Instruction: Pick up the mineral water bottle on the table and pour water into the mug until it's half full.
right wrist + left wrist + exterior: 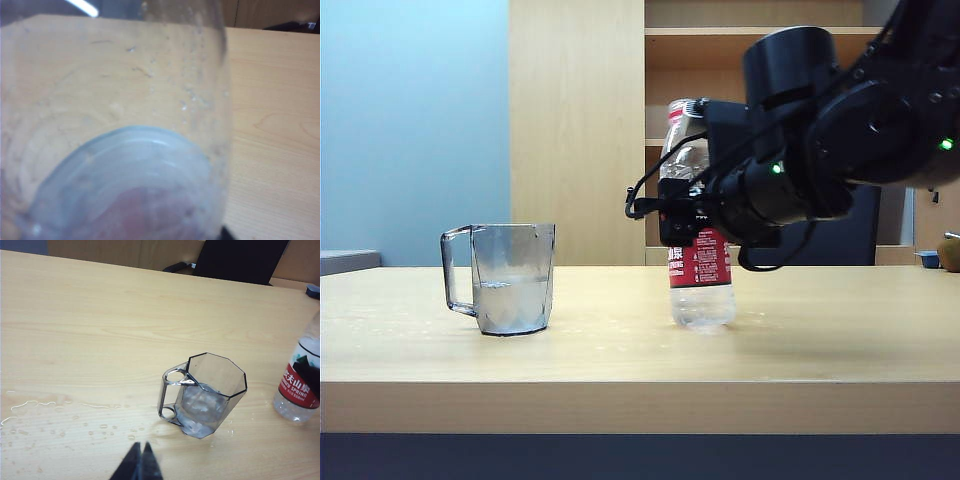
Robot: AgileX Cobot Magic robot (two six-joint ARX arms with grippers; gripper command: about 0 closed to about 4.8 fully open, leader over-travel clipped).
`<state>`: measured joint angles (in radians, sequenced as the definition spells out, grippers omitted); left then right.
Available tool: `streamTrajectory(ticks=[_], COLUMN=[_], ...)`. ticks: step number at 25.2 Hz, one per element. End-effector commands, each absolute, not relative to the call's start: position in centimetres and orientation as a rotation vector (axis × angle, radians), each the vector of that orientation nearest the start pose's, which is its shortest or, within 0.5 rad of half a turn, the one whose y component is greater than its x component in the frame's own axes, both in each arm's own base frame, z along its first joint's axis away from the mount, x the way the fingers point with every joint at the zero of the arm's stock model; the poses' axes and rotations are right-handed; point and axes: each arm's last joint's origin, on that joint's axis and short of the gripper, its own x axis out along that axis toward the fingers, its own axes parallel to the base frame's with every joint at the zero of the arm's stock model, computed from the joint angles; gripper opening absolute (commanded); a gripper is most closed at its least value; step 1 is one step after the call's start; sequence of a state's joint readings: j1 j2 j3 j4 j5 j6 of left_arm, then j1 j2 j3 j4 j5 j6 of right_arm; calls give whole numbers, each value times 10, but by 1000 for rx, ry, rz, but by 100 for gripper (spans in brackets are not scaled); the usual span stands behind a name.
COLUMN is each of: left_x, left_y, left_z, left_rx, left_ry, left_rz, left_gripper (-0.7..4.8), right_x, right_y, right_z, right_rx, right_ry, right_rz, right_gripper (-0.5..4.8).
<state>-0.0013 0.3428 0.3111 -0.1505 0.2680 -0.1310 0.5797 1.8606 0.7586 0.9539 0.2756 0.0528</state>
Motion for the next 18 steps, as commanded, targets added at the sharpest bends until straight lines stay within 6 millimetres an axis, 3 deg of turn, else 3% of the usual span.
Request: streamTrajectory(ticks=[1,3,6,11,18], left_x=[112,113,110,98,69], left_y=[-8,-6,-2,-1,0], left_z=[231,231,234,240,239], left_rx=[-208,-256,-279,-289,-265], left_ry=[181,174,130,49,-18], left_rz=[-249,-196,-64,-28,3], left_gripper=[-2,-2,-2,-2,-2], right_x=[294,292,284,263,204], right_y=[184,183,177,164,131], right_z=[148,148,156,157,156], right_rx=[5,-2,5,-21,-17], right_ry=[115,117,101,159,160], right_rz=[311,312,312,311,303], right_gripper=[433,479,479,479,474])
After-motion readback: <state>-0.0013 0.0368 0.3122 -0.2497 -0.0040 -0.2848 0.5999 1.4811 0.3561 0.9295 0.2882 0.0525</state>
